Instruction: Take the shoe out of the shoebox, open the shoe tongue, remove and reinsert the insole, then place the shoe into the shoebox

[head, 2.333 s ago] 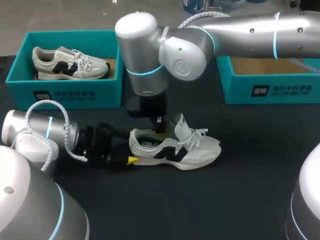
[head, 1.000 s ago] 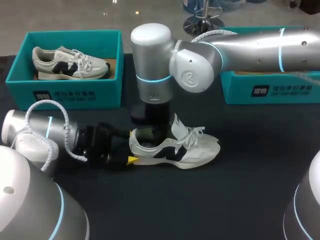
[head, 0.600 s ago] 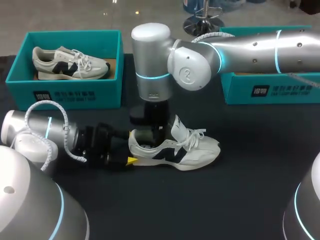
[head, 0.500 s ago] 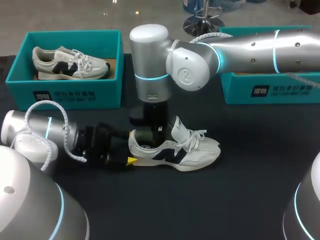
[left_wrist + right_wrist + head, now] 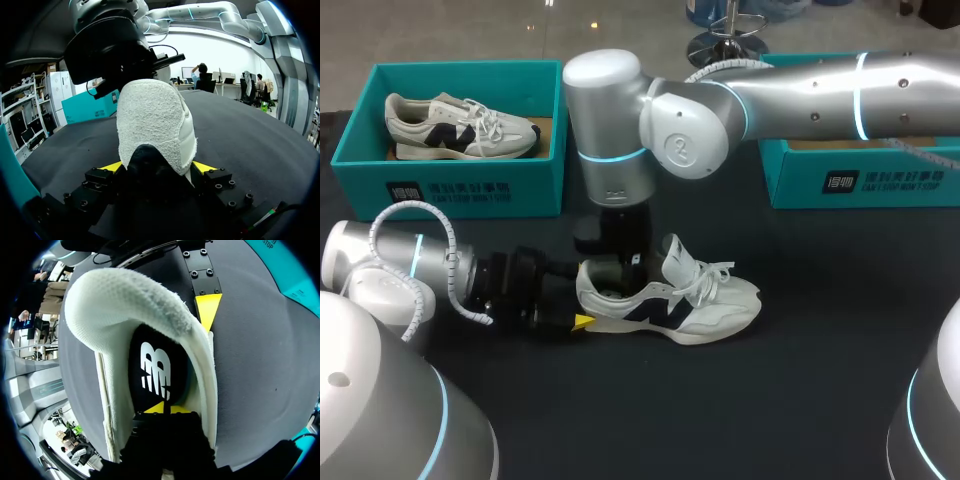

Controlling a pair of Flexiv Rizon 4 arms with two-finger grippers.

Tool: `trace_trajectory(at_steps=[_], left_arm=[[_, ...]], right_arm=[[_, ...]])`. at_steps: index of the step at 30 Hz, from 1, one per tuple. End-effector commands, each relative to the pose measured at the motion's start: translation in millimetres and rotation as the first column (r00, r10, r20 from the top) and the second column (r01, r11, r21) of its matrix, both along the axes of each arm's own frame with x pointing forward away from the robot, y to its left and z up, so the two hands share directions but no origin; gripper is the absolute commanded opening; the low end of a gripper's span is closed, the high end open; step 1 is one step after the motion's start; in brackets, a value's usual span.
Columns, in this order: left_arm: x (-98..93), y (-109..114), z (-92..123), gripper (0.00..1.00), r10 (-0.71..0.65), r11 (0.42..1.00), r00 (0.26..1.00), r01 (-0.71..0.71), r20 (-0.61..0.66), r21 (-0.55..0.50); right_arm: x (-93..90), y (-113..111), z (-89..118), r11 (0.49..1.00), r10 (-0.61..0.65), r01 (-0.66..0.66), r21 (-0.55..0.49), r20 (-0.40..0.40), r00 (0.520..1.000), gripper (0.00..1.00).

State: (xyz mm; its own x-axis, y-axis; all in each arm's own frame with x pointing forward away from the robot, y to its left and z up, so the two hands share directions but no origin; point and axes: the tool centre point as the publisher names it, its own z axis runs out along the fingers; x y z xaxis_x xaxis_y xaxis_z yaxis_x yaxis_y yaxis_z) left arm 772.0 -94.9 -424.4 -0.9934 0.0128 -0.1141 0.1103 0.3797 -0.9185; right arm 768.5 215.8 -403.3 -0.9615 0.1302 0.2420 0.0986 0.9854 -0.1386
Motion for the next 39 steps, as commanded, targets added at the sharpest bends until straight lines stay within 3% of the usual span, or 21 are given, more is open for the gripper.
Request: trace_trajectory(at_steps=[1, 23, 39], left_arm=[[2.2, -2.5, -1.3, 0.0, 0.003, 1.0, 1.0, -0.003, 0.001, 0.003], [2.2, -2.5, -1.3, 0.0, 0.003, 1.0, 1.0, -0.003, 0.001, 0.003], [2.2, -2.5, -1.3, 0.0, 0.003, 1.0, 1.0, -0.003, 0.001, 0.003]], right_arm=[[-10.7, 0.9, 13.6, 1.0, -0.002, 0.002, -0.005, 0.019, 1.0, 0.0], [-5.8, -33.2, 67.9, 0.996, -0.065, 0.072, -0.056, 0.127, 0.99, 0.0], [36.9, -7.4, 72.7, 0.998, 0.007, -0.016, 0.058, 0.151, 0.988, 0.0]])
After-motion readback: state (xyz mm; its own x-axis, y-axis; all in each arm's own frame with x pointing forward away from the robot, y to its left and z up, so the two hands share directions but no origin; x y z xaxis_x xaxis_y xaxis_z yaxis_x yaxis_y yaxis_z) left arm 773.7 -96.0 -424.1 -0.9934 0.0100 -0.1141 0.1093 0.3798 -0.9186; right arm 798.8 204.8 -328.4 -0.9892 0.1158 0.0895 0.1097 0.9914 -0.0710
